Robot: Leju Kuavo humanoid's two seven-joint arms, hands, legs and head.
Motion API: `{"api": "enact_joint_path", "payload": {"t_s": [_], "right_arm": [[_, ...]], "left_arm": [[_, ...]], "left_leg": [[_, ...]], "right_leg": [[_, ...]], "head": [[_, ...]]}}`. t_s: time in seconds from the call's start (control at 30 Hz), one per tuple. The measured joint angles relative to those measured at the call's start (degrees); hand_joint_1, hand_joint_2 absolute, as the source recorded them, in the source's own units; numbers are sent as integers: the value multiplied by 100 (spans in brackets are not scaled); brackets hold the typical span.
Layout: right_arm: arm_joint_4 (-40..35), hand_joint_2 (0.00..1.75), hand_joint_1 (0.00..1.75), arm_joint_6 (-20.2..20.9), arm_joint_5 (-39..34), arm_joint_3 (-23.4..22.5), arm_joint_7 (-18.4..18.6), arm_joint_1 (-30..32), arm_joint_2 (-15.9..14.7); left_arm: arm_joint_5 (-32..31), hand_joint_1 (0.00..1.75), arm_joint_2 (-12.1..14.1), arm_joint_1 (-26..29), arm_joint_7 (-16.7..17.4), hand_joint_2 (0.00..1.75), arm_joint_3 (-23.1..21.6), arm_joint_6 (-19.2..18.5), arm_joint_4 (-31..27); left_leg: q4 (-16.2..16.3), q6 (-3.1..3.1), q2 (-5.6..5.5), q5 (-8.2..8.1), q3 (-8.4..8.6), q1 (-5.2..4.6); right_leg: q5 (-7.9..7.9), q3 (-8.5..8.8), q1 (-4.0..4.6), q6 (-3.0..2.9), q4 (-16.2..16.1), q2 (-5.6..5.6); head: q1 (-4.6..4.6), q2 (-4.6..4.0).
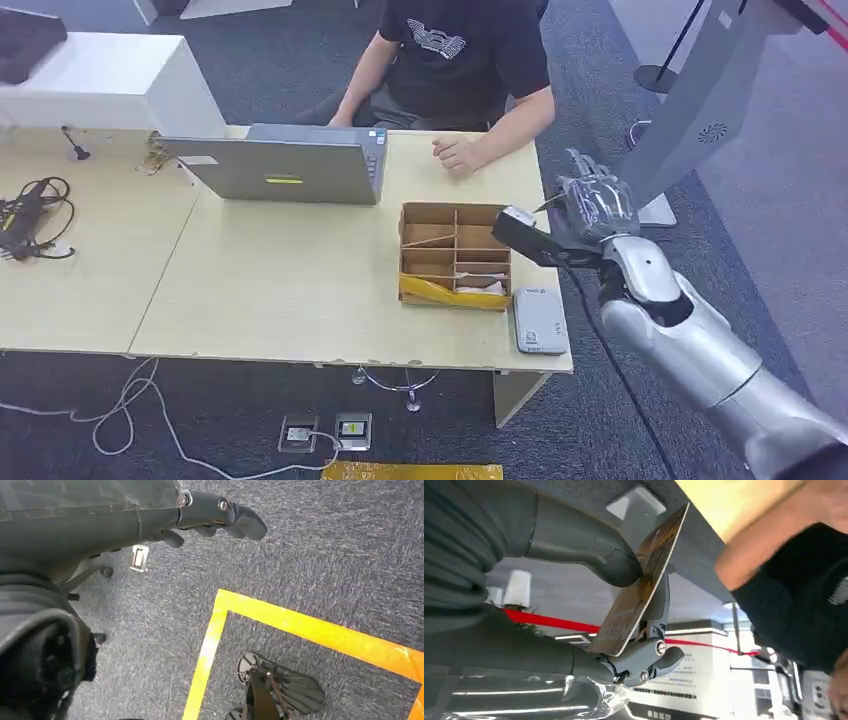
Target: Pass the card to the sensor for recognition and then transmit it.
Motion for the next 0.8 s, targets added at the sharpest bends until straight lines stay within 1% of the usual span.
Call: {"api": "enact_joint_path", "payload": {"t_s": [0.2,0.33,0.47,0.7,0.8], "right_arm": [[-417,175,175,-92,103,-321,114,717,-517],[-649,175,175,-96,118,-470,122,922,-717],[-804,175,175,-96,168,-542,173,1030,-832],[-1331,175,175,-184,245,-927,289,1728,-1196],[-1482,175,175,-388,179,-1042,369,1993,-1361]], "left_arm": [[-131,0,0,11,0,0,-2,-72,0],[-146,0,0,7,0,0,-2,-76,0],[-181,0,0,6,0,0,-2,-92,0],[-310,0,7,9,-24,0,-4,-100,2],[-367,0,13,4,-24,0,-13,-111,2]], "left_leg": [[2,1,4,-5,-3,-1],[2,0,16,-5,1,-1],[2,-1,16,-4,5,1],[2,0,11,-6,1,1],[2,0,11,-6,1,0]], "right_leg": [[0,-1,-2,0,-1,3],[0,-3,-1,0,-1,12],[1,-2,1,0,-1,13],[1,-1,1,0,-1,10],[1,-1,0,0,-2,10]], "head": [[-2,0],[0,0],[-2,0],[-2,0],[0,0]]}}
